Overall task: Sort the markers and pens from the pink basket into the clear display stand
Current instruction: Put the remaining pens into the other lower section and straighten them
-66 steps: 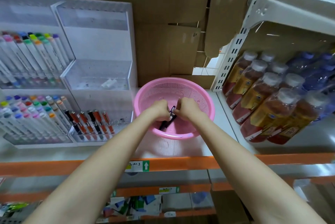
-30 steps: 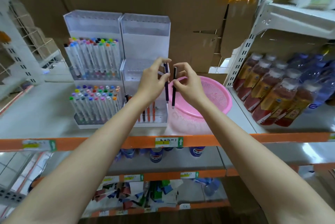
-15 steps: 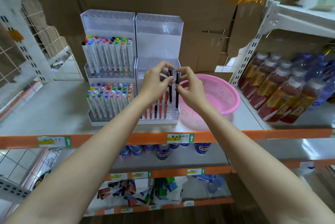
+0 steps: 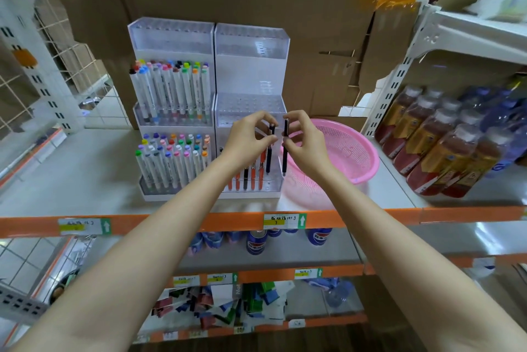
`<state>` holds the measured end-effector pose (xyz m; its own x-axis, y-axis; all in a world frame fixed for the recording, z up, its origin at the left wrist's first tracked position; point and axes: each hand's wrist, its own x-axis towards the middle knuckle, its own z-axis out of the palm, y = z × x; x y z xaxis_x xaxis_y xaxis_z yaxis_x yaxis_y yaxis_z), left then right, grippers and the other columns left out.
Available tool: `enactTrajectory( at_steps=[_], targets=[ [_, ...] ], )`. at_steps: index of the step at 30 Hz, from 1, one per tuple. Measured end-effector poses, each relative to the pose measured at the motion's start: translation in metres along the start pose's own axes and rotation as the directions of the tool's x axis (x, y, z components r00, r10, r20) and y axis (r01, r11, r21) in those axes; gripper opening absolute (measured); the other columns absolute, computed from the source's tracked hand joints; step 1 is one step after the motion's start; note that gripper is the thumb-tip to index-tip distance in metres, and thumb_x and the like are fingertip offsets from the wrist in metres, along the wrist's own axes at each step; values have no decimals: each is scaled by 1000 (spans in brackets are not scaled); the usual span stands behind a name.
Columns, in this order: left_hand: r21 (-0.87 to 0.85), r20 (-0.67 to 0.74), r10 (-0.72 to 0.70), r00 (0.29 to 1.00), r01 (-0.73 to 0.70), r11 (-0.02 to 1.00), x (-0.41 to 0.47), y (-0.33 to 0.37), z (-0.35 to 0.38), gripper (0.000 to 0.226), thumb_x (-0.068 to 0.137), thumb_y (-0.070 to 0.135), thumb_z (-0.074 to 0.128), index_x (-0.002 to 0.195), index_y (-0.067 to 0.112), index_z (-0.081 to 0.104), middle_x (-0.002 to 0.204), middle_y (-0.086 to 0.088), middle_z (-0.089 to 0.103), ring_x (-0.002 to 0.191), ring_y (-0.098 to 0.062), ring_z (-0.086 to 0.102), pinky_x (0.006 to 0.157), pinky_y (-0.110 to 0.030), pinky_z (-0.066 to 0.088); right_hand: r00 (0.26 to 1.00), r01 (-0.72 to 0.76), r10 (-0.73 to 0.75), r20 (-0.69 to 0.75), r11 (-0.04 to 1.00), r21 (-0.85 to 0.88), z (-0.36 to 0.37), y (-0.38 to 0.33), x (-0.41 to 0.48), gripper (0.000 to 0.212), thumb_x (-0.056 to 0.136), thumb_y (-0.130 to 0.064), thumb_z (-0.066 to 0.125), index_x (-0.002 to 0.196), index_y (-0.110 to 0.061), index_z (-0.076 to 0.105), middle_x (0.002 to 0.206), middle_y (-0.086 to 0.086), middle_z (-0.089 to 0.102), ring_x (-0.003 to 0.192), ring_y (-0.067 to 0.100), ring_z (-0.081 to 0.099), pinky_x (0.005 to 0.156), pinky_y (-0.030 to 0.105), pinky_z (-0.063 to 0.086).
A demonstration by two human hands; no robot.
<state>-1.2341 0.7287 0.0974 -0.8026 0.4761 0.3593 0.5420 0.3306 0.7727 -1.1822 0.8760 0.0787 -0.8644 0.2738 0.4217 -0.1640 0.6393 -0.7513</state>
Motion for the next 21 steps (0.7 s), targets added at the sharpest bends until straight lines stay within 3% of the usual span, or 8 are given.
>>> enactTrajectory(
  at_steps=[4,8,11,17,21],
  targets=[
    [4,5,-1,1000,1,1000,0,-2,0,19,82,15,71,96,24,63,93,3,65,86,-11,65,81,-33,54,1000,1,-1,9,1000,-4,1,2,0,36,85,-2,60,116,-19,52,94,6,63,82,20,63,67,24,50],
    [22,52,12,999,-13,1000,1,-2,0,20,81,14,72,97,21,62,96,1,67,85,-9,66,79,-25,54,1000,9,-8,20,1000,-17,1,3,0,35,86,-2,60,116,-18,51,95,5,62,80,18,63,64,19,47],
    [71,104,30,994,-38,997,0,-3,1,20,81,11,73,95,19,63,97,-1,66,85,-7,65,74,-16,51,1000,12,-12,26,1000,-15,2,4,0,36,85,-2,59,116,-18,51,95,6,63,79,19,63,66,24,49],
    [207,211,71,975,-116,971,-1,-6,3,21,77,9,76,93,16,64,84,1,66,79,-11,64,77,-33,55,1000,16,-16,15,1000,-8,2,6,-1,36,85,-2,60,116,-19,51,94,5,62,79,18,63,63,20,47],
    [273,239,80,968,-146,951,-2,-9,5,22,75,12,77,92,17,64,85,3,67,81,-12,64,77,-36,55,1000,13,-13,14,1000,11,2,5,-1,37,84,-1,59,115,-20,51,92,6,63,79,20,65,63,27,50]
  ],
)
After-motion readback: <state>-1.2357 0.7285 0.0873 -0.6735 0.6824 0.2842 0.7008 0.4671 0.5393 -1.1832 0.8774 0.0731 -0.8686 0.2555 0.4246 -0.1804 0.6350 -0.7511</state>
